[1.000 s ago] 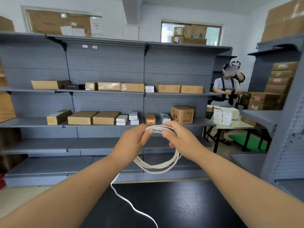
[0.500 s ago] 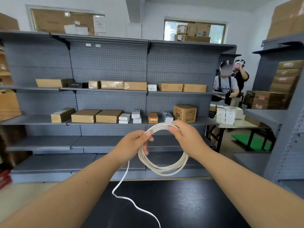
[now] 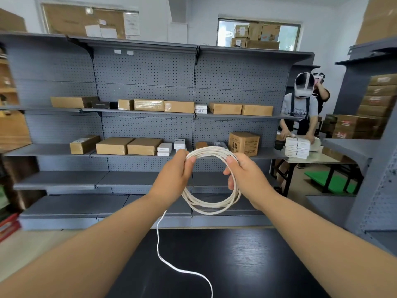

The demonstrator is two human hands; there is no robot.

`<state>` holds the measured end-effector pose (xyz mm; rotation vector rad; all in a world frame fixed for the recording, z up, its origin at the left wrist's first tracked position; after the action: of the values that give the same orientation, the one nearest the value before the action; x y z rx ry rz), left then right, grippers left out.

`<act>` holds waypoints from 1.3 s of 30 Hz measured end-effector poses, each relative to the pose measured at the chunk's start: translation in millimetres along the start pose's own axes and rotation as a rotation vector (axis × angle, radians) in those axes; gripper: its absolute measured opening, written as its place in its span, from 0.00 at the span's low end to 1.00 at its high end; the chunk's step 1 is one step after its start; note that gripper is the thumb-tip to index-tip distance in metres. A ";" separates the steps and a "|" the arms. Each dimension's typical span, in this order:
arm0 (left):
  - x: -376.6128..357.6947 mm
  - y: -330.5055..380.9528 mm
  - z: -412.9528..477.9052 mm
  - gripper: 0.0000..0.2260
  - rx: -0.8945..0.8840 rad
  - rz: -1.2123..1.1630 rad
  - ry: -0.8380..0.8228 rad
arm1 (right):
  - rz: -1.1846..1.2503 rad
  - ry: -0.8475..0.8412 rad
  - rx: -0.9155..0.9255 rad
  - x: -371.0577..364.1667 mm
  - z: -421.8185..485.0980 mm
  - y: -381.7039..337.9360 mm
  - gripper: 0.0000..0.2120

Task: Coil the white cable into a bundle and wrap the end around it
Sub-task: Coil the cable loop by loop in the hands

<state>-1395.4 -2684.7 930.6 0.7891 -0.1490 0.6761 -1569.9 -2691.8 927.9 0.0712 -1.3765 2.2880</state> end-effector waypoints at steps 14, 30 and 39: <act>-6.5 13.5 -2.3 0.11 -0.191 0.201 -0.115 | -0.089 -0.245 0.018 -6.4 -0.6 -11.4 0.09; -0.3 -25.8 -5.0 0.05 0.353 -0.242 -0.640 | -0.240 -0.116 0.182 4.8 -0.9 -14.9 0.12; -6.4 -23.0 -6.3 0.07 0.230 -0.406 -0.221 | -0.046 0.097 0.136 3.6 -1.0 -12.6 0.12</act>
<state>-1387.1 -2695.2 909.9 1.0784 -0.1078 0.2217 -1567.7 -2684.7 938.7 0.0341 -1.1588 2.3125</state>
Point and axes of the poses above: each hand's wrist, its own z-axis towards the middle knuckle, its own x-axis out of the back of the hand, y = z × x, the point moved 5 cm from there along z, towards the middle knuckle, and after that the axes turned 15 degrees about y, right-handed, at the moved point
